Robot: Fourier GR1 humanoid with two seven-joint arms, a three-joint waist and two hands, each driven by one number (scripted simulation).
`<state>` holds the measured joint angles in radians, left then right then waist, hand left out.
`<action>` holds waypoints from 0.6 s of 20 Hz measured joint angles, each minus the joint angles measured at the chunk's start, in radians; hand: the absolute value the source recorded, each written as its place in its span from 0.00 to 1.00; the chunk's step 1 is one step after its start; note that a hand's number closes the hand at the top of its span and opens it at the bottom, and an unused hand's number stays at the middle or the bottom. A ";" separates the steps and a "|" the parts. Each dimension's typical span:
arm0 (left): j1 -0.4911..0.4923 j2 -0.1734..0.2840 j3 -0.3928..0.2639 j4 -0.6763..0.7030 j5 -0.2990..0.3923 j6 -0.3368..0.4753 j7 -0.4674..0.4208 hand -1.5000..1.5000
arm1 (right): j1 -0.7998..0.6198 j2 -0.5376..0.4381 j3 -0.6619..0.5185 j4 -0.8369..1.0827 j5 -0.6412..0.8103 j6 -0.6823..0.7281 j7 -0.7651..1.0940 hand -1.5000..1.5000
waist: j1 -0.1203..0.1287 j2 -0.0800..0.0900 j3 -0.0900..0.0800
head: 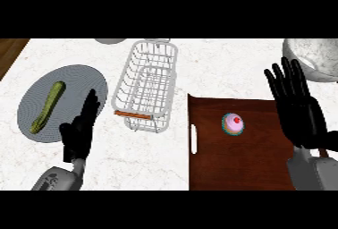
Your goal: Pick the cupcake from the tray and place it in the tiered basket
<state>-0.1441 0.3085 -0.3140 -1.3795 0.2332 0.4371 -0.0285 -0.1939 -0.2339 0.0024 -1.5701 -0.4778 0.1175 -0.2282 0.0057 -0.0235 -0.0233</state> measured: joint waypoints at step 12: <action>0.026 0.120 0.056 -0.075 0.102 -0.186 0.082 0.50 | 0.007 -0.074 0.179 -0.044 0.305 0.011 0.064 0.00 | 0.000 0.018 0.020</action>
<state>-0.1185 0.4287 -0.2577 -1.4541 0.3356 0.2514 0.0532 -0.1869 -0.3084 0.1815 -1.6138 -0.1727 0.1283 -0.1642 0.0056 -0.0056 -0.0037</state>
